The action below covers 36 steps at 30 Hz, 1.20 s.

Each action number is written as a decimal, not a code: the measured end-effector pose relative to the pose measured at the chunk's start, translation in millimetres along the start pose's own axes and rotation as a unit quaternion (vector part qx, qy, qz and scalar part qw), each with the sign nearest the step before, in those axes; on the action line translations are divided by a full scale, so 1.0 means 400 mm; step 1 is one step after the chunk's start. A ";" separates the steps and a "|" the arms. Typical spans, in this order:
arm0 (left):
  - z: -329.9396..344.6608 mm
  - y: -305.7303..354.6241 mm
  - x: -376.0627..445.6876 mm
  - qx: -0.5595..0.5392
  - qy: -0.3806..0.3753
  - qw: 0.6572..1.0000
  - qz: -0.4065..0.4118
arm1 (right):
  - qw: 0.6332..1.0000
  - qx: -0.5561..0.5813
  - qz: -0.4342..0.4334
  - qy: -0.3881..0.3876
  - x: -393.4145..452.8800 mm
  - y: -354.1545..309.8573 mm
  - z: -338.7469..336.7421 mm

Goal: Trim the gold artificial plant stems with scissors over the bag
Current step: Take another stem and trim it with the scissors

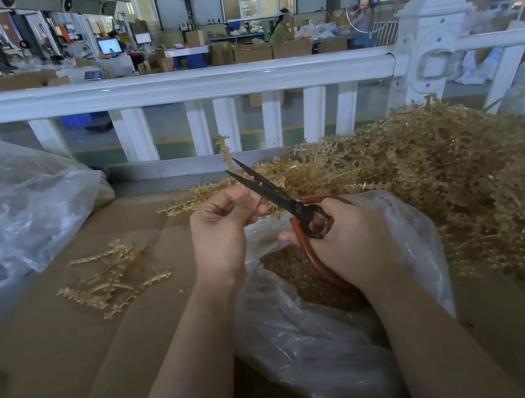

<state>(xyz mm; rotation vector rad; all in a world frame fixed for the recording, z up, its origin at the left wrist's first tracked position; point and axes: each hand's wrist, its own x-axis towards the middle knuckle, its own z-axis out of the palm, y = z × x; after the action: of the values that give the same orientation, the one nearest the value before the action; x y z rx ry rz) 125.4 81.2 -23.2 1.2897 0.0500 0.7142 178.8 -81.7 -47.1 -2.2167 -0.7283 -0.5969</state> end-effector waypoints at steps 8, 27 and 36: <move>-0.005 -0.007 0.007 0.081 -0.024 0.996 0.039 | 1.000 -0.015 0.000 -0.010 0.004 0.004 -0.007; -0.010 -0.015 0.008 0.102 -0.045 0.991 0.070 | 0.999 -0.016 -0.026 0.023 0.001 0.000 -0.008; -0.010 -0.010 0.005 0.074 -0.055 0.994 0.065 | 1.000 0.025 -0.017 0.009 0.003 0.008 0.002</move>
<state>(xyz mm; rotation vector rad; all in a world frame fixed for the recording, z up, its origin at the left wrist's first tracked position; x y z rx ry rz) 127.2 85.2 -27.4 1.4834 -0.0714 0.7601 181.9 -82.5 -48.3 -2.1552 -0.7646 -0.6081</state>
